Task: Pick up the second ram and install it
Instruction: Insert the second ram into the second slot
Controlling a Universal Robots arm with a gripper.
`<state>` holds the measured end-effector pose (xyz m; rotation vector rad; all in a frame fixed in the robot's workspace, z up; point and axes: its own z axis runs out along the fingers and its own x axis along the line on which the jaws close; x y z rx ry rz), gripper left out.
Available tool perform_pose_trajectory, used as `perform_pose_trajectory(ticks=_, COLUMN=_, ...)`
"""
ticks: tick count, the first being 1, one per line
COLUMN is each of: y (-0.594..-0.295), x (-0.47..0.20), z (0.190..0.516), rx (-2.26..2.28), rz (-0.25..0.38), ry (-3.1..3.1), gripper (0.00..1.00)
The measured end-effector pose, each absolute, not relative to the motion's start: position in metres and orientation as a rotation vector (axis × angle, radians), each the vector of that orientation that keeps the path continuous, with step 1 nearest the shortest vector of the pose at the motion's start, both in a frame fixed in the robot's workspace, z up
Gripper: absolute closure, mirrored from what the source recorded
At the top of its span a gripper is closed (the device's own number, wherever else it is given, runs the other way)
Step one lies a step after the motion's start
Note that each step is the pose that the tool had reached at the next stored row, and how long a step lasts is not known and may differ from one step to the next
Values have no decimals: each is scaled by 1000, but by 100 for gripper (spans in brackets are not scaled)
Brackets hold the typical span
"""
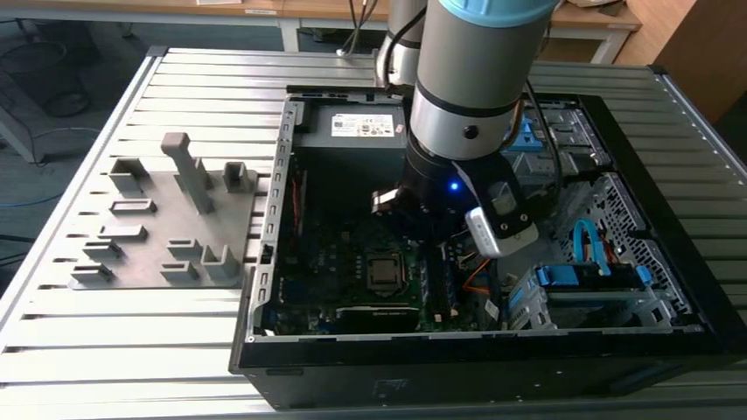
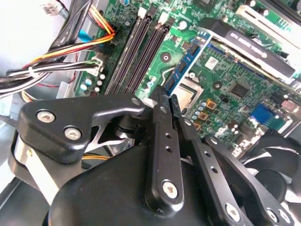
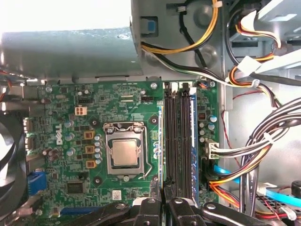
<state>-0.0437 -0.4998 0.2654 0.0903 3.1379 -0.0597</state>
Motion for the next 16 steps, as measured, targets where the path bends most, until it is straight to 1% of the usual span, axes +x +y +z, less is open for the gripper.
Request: perform_pose_trajectory(ticks=16, y=-500, x=-44, z=264, rx=143, rz=-59, ry=3136, gripper=86)
